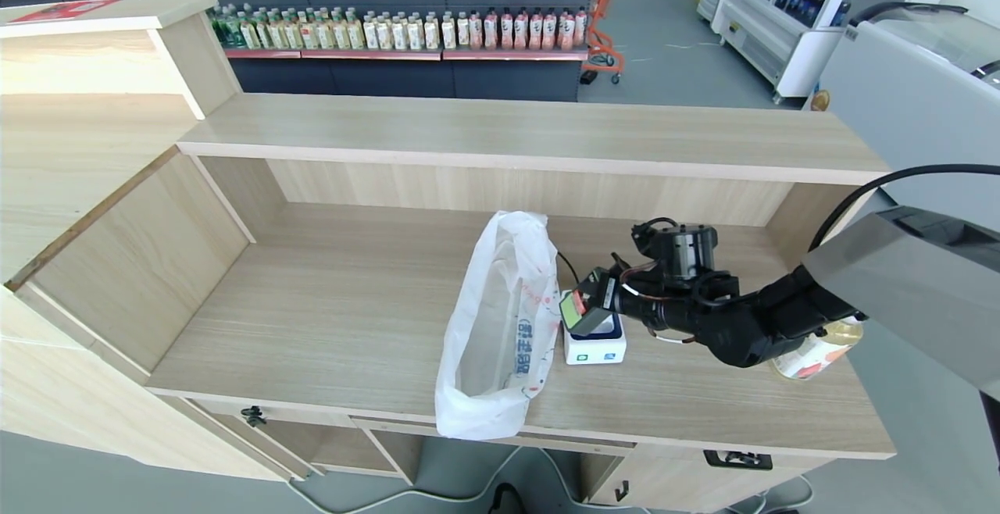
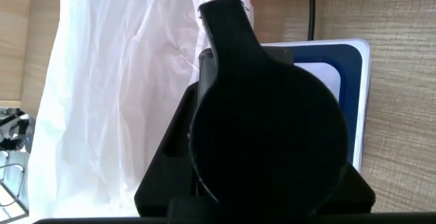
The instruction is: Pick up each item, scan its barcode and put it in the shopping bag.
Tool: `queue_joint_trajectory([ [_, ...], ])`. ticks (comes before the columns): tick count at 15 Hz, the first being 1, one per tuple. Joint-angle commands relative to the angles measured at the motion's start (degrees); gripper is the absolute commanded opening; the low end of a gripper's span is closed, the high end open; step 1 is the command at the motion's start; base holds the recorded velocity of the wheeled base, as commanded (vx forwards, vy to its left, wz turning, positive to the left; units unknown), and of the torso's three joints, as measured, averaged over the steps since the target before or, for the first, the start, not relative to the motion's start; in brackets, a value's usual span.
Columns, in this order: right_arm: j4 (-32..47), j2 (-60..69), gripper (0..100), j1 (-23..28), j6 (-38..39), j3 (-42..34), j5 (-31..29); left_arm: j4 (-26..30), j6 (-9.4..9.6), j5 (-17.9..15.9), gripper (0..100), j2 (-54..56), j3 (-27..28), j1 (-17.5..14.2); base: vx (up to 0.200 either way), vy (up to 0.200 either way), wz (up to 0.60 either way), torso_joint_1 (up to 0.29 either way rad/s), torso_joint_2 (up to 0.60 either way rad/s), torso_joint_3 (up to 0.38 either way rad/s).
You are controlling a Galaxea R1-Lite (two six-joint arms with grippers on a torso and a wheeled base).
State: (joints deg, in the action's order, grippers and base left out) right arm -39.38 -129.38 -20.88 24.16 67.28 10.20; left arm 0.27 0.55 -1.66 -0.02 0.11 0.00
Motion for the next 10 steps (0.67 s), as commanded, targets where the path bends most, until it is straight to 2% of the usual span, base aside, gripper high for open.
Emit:
queue_joint_trajectory([
  [1,0.2,-0.4,0,0.0,0.0,0.1,0.0,0.0,-0.02,0.0,0,0.0,0.0,0.0,0.000,0.000,0.00,0.000,0.00,0.000],
  [6,-1.2,3.6,0,-0.1,-1.7,0.9,0.0,0.0,-0.02,0.0,0,0.0,0.0,0.0,0.000,0.000,0.00,0.000,0.00,0.000],
  [7,-1.8,7.7,0,-0.1,-4.7,0.2,0.0,0.0,-0.02,0.0,0,0.0,0.0,0.0,0.000,0.000,0.00,0.000,0.00,0.000],
  [9,-2.2,15.1,0,0.7,-18.7,-2.2,-0.7,0.0,-0.02,0.0,0,0.0,0.0,0.0,0.000,0.000,0.00,0.000,0.00,0.000],
  [10,-2.2,16.5,0,1.4,-23.5,-2.7,-3.2,0.0,-0.02,0.0,0,0.0,0.0,0.0,0.000,0.000,0.00,0.000,0.00,0.000],
])
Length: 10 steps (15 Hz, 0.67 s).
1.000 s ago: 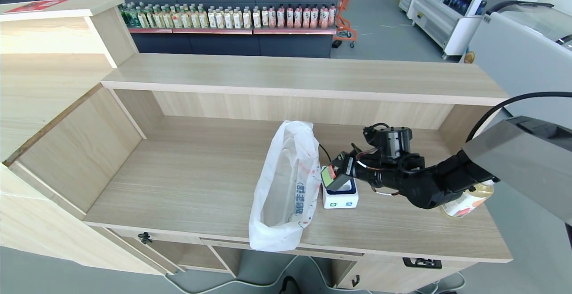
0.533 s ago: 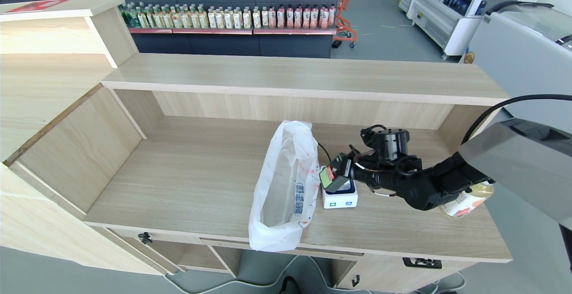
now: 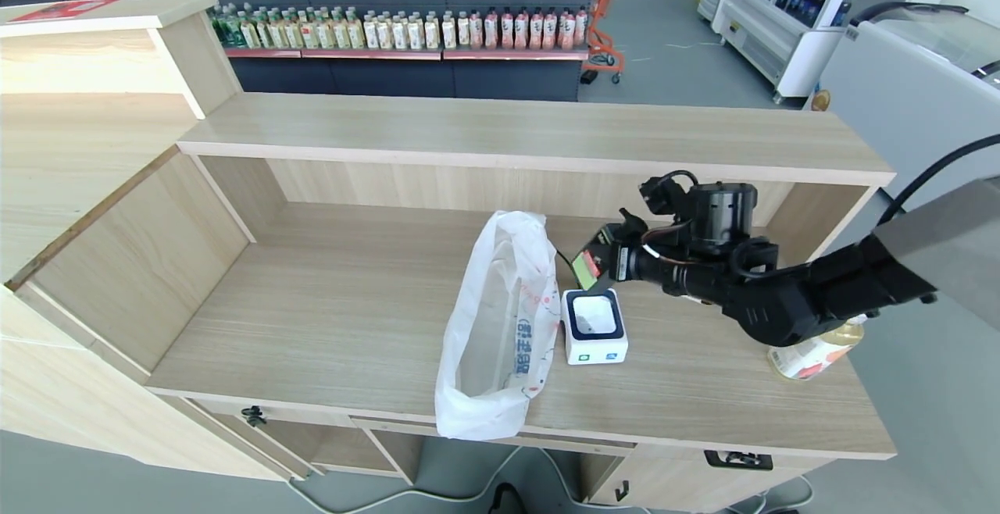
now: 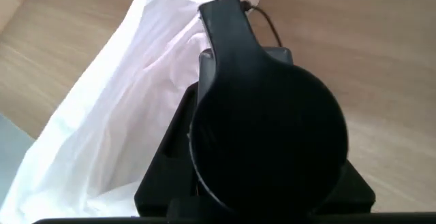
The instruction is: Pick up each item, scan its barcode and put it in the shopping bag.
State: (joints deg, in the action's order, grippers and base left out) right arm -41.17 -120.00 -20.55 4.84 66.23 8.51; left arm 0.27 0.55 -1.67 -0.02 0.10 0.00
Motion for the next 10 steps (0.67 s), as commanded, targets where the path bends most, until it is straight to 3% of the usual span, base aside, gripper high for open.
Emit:
queue_joint_trajectory([
  [1,-0.8,8.8,0,1.4,-10.2,-3.0,-8.3,0.0,-0.02,0.0,0,0.0,0.0,0.0,0.000,0.000,0.00,0.000,0.00,0.000],
  [5,-8.8,13.7,0,1.1,-11.0,-14.7,-11.3,0.0,-0.02,0.0,0,0.0,0.0,0.0,0.000,0.000,0.00,0.000,0.00,0.000],
  [10,-9.3,19.7,0,1.5,-10.7,-24.2,-11.1,-0.1,-0.02,0.0,0,0.0,0.0,0.0,0.000,0.000,0.00,0.000,0.00,0.000],
])
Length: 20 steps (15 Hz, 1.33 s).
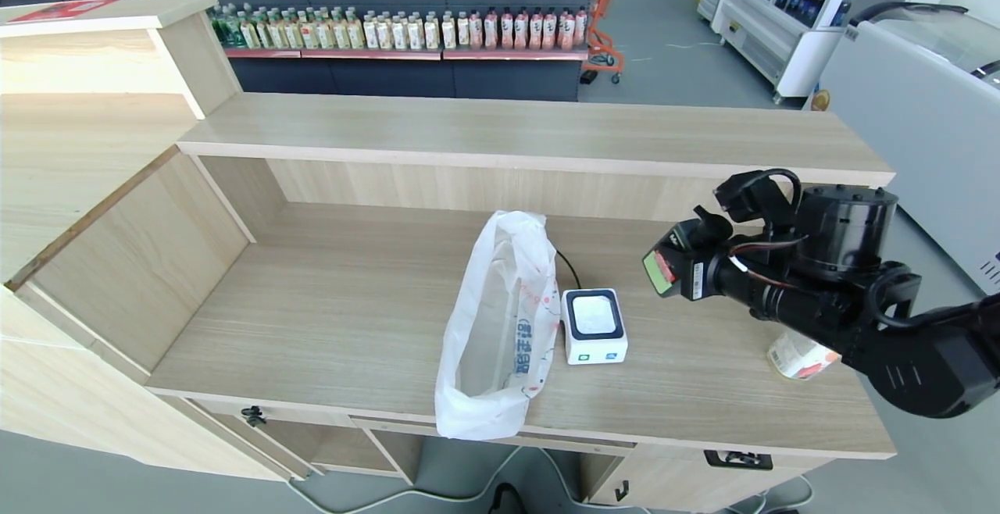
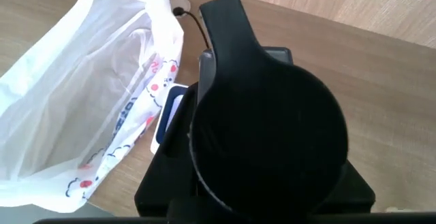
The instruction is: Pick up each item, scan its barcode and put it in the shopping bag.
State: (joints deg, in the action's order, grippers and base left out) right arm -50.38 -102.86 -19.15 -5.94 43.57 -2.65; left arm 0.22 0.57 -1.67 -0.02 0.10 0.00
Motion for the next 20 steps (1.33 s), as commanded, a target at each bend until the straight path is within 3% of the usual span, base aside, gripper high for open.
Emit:
queue_joint_trajectory([
  [1,-0.1,2.6,0,0.0,0.0,-1.7,0.1,0.0,0.04,0.0,0,0.0,0.0,0.0,0.000,0.000,0.00,0.000,0.00,0.000],
  [10,-0.2,-8.1,0,-6.5,3.5,2.5,2.9,0.0,0.04,0.0,0,-0.1,0.0,0.0,0.000,0.200,0.00,0.001,0.00,0.002],
  [20,-9.1,-26.4,0,-11.8,2.6,5.9,1.2,0.0,-0.05,0.0,0,0.0,0.0,0.0,0.000,0.000,0.00,0.000,0.00,0.000],
])
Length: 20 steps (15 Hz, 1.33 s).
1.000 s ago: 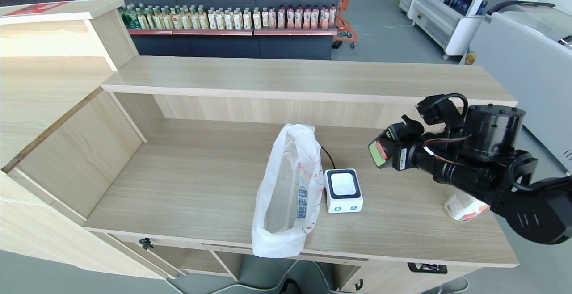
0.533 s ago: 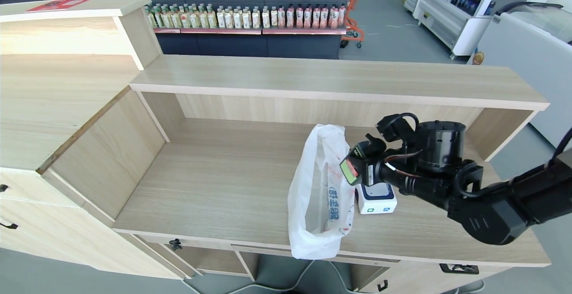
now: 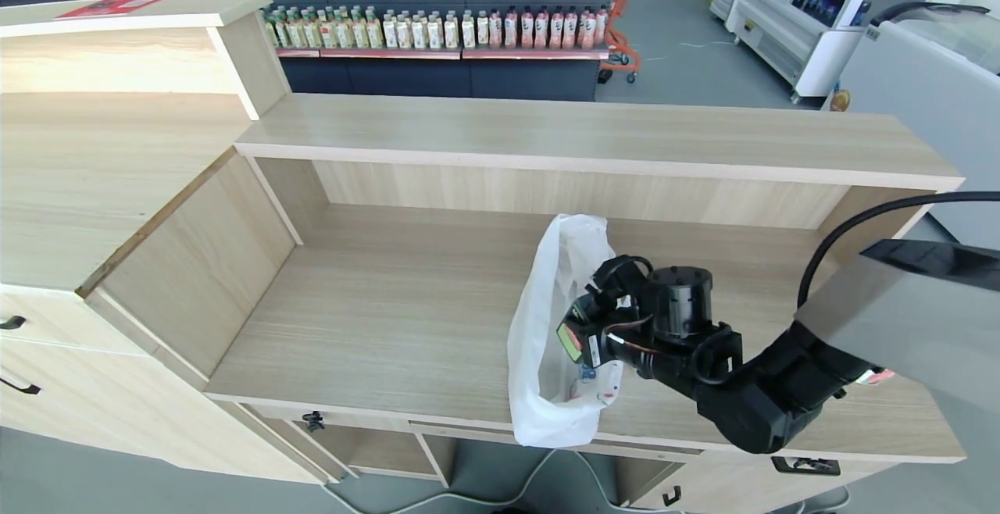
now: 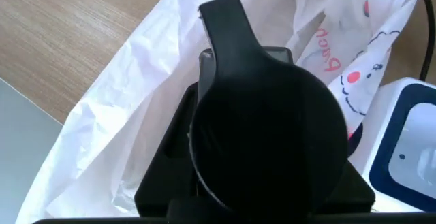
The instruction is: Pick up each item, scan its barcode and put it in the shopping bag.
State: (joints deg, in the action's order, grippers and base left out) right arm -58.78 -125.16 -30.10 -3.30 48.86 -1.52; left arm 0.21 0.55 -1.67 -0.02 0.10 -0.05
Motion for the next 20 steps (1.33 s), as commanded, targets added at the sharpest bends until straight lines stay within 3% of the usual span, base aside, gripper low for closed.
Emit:
queue_joint_trajectory([
  [1,-1.2,-4.9,0,-1.1,0.0,1.1,0.0,0.0,0.07,0.0,0,-0.1,0.0,0.0,0.000,0.000,0.00,0.000,0.00,0.000],
  [8,-1.0,-12.4,0,-1.7,-4.8,9.1,-1.5,0.0,0.07,0.0,0,0.0,0.0,0.0,0.000,0.000,0.00,0.000,0.00,0.000],
  [18,-1.4,-14.1,0,-2.3,-4.9,9.4,-1.6,0.0,-0.02,0.0,0,0.0,0.0,0.0,0.000,0.000,0.00,0.000,0.00,0.000],
  [19,-1.5,-14.3,100,-2.3,-4.9,9.6,-1.6,0.1,-0.02,0.0,0,-0.1,0.0,0.0,0.000,0.000,0.00,0.000,0.00,0.000],
  [20,-1.5,-14.1,100,-2.3,-4.6,9.8,-1.6,0.0,-0.02,0.0,0,-0.1,0.0,0.0,0.000,0.000,0.00,0.000,0.00,0.000],
])
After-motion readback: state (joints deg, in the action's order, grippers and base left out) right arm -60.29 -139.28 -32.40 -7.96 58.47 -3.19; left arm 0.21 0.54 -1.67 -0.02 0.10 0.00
